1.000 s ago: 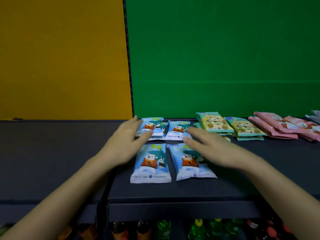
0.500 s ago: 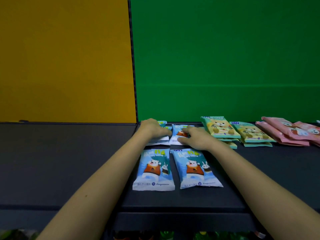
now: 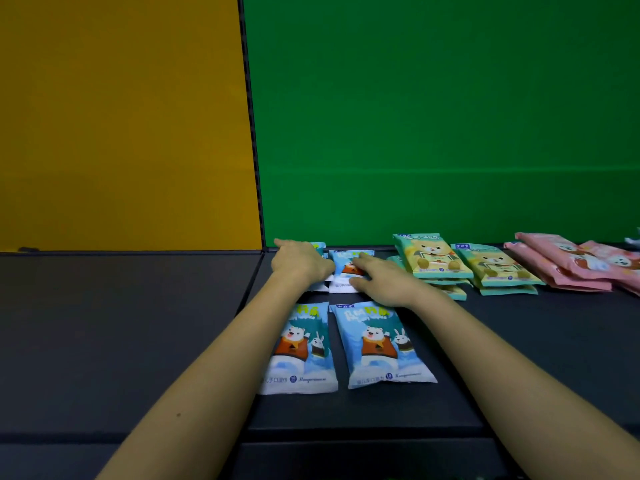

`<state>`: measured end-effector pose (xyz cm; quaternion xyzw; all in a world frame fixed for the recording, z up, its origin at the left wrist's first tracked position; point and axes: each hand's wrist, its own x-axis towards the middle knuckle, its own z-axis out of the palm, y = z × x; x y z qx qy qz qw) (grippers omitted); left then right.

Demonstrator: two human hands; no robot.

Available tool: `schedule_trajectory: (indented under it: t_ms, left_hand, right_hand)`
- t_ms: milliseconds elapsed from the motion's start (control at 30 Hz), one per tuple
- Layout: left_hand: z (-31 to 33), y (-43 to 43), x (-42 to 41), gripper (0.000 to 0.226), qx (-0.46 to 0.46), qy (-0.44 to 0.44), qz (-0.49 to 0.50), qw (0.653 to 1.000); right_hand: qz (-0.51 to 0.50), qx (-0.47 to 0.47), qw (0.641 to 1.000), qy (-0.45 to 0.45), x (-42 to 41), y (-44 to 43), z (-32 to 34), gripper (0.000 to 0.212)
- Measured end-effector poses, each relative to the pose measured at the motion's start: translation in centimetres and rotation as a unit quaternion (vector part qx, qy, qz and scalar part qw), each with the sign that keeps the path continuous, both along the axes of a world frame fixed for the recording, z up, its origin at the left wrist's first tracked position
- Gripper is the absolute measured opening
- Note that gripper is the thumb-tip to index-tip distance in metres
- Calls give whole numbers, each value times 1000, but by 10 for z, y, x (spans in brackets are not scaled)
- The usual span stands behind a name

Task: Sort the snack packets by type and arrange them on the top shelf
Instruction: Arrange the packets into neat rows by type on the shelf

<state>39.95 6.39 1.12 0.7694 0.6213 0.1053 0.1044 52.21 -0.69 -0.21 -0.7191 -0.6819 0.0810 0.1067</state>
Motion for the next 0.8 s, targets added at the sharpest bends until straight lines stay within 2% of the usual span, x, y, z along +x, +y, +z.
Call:
schedule_trajectory:
  t_ms: [133,433,500,567,633,700,800]
  left_hand:
    - [1,3,-3,64,5,13,4,1000]
    - [-4,7,-9,89,4,-9,17,1000]
    - [-2,6,-10,79,73,-4,13,997]
    - [5,4,-13,63,189,8,5,982]
    - [16,-2,-14,50,262,11,-20,965]
    - [27,-8,-11,41,269,0,-50,962]
    - [42,-24,5,37,240,-15,-81,967]
  right_hand:
    - [7,-4,1000,8,0,3,-2,54]
    - [-7,17,1000,10,-3,2,-1,50]
    - [-2,51,999,17,-6,-4,6,45]
    - [15,96,995,30,-7,-14,17,41]
    - [26,148,988,29,1,-28,31,36]
    - [10,196,980,38,17,-42,43,31]
    - [-67,221,971,53,59,-61,55,29]
